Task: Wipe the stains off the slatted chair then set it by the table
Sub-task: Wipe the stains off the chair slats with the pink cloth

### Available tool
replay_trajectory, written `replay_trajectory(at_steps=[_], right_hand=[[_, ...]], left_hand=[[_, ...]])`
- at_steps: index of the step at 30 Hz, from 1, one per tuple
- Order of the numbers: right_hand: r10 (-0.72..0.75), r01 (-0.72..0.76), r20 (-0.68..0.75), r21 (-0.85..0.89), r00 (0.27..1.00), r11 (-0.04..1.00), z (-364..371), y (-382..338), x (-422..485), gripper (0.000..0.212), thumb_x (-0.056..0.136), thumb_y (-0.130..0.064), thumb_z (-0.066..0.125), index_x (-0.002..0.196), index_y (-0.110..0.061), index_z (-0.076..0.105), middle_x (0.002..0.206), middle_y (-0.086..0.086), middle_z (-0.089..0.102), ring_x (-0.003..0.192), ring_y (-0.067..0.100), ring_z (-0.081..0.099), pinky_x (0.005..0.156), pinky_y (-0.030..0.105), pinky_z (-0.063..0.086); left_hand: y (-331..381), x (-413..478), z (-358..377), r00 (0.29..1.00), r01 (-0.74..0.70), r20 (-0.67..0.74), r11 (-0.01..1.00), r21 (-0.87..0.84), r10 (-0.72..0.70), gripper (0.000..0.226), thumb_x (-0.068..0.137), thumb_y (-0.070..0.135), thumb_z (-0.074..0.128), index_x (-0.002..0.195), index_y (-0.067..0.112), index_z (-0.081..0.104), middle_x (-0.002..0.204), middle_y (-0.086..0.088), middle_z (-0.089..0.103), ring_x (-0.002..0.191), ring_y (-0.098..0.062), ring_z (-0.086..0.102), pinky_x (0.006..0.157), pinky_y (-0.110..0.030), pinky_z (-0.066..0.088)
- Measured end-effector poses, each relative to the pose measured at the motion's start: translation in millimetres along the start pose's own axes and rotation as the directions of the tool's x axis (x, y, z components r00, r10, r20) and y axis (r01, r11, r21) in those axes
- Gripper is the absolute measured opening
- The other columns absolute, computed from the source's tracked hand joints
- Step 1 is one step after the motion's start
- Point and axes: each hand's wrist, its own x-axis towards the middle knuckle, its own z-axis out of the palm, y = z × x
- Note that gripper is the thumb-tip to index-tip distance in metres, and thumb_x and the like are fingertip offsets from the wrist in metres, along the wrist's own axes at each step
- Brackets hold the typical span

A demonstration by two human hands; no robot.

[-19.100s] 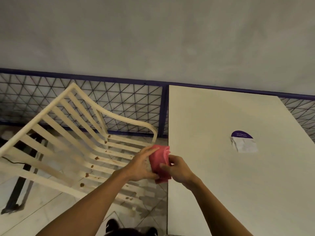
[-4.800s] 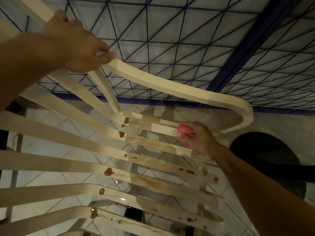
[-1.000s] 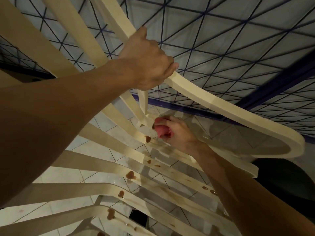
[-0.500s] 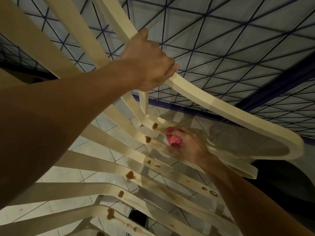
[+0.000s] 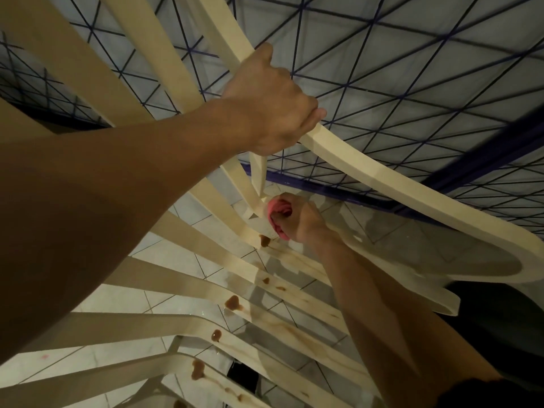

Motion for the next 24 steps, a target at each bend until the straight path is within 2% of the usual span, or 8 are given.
replay_trajectory(at_steps=[3, 6, 11, 16, 18, 20, 22, 24], right_hand=[[0.059, -0.059, -0.01, -0.009, 0.998, 0.998, -1, 13, -3, 0.034, 0.084, -0.041, 0.075, 0.113, -0.032, 0.06, 0.102, -0.005, 0.065, 0.098, 0.02, 0.064, 0.088, 0.042, 0.058], [0.094, -0.094, 0.0, 0.03, 0.996, 0.995, -10, 29, -11, 0.032, 0.08, -0.043, 0.077, 0.106, -0.038, 0.06, 0.091, -0.007, 0.069, 0.087, 0.018, 0.068, 0.077, 0.044, 0.061], [0.095, -0.095, -0.02, 0.01, 0.995, 0.995, -25, 43, -26, 0.02, 0.088, -0.03, 0.073, 0.104, -0.035, 0.063, 0.093, -0.004, 0.069, 0.087, 0.02, 0.068, 0.075, 0.036, 0.06], [0.055, -0.056, 0.017, 0.074, 0.998, 0.996, -8, 32, -16, 0.022, 0.08, -0.029, 0.076, 0.097, -0.038, 0.064, 0.092, -0.004, 0.072, 0.093, 0.025, 0.069, 0.081, 0.05, 0.06], [0.038, -0.039, 0.021, 0.056, 0.999, 0.998, -2, 16, -7, 0.021, 0.087, -0.02, 0.071, 0.107, -0.025, 0.067, 0.097, 0.003, 0.069, 0.093, 0.032, 0.067, 0.082, 0.035, 0.059], [-0.027, 0.027, 0.019, 0.017, 0.999, 0.999, -1, -2, -3, 0.017, 0.097, 0.0, 0.056, 0.113, 0.0, 0.061, 0.095, 0.026, 0.061, 0.095, 0.047, 0.056, 0.061, 0.011, 0.049], [-0.079, 0.08, -0.026, 0.07, 0.997, 0.994, -4, -20, -10, 0.025, 0.099, 0.011, 0.044, 0.121, 0.02, 0.052, 0.116, 0.047, 0.05, 0.095, 0.045, 0.044, 0.05, 0.005, 0.039], [-0.039, 0.042, -0.087, 0.028, 0.995, 0.999, 6, -12, -3, 0.033, 0.099, -0.001, 0.053, 0.129, 0.01, 0.051, 0.124, 0.042, 0.051, 0.088, 0.045, 0.049, 0.061, 0.008, 0.046]], left_hand=[[0, -1, -2, 1.0, 0.011, 0.018, 1.0, -0.023, -0.01, 0.045, 0.106, 0.043, 0.013, 0.081, 0.022, 0.045, 0.075, -0.003, 0.061, 0.076, -0.027, 0.053, 0.093, -0.045, 0.032], [0, -1, -4, 0.999, 0.021, 0.034, 1.0, -0.02, -0.021, 0.047, 0.105, 0.043, 0.012, 0.082, 0.022, 0.047, 0.075, -0.003, 0.062, 0.075, -0.026, 0.052, 0.093, -0.046, 0.032], [0, -1, -2, 1.0, -0.009, 0.018, 1.0, 0.002, 0.009, 0.047, 0.105, 0.043, 0.011, 0.087, 0.021, 0.048, 0.08, -0.004, 0.065, 0.081, -0.028, 0.058, 0.093, -0.046, 0.032], [3, 2, 0, 0.999, -0.035, 0.01, 0.999, 0.005, 0.035, 0.053, 0.105, 0.043, 0.009, 0.094, 0.021, 0.055, 0.085, -0.003, 0.068, 0.081, -0.028, 0.058, 0.091, -0.045, 0.031], [1, 2, 1, 0.999, -0.034, 0.005, 0.999, -0.008, 0.034, 0.052, 0.105, 0.043, 0.009, 0.09, 0.022, 0.053, 0.084, -0.003, 0.068, 0.079, -0.027, 0.058, 0.09, -0.044, 0.031], [1, 2, 2, 0.999, -0.034, 0.0, 0.999, -0.017, 0.034, 0.051, 0.106, 0.043, 0.01, 0.089, 0.021, 0.053, 0.082, -0.002, 0.068, 0.077, -0.027, 0.057, 0.089, -0.044, 0.032], [2, 2, 2, 1.0, -0.029, 0.0, 0.999, -0.017, 0.029, 0.051, 0.106, 0.042, 0.01, 0.089, 0.021, 0.053, 0.082, -0.002, 0.068, 0.077, -0.027, 0.056, 0.089, -0.044, 0.032], [3, 2, 0, 1.0, -0.031, 0.007, 0.999, -0.016, 0.031, 0.049, 0.106, 0.042, 0.01, 0.088, 0.021, 0.05, 0.082, -0.003, 0.067, 0.077, -0.027, 0.056, 0.089, -0.044, 0.032]])
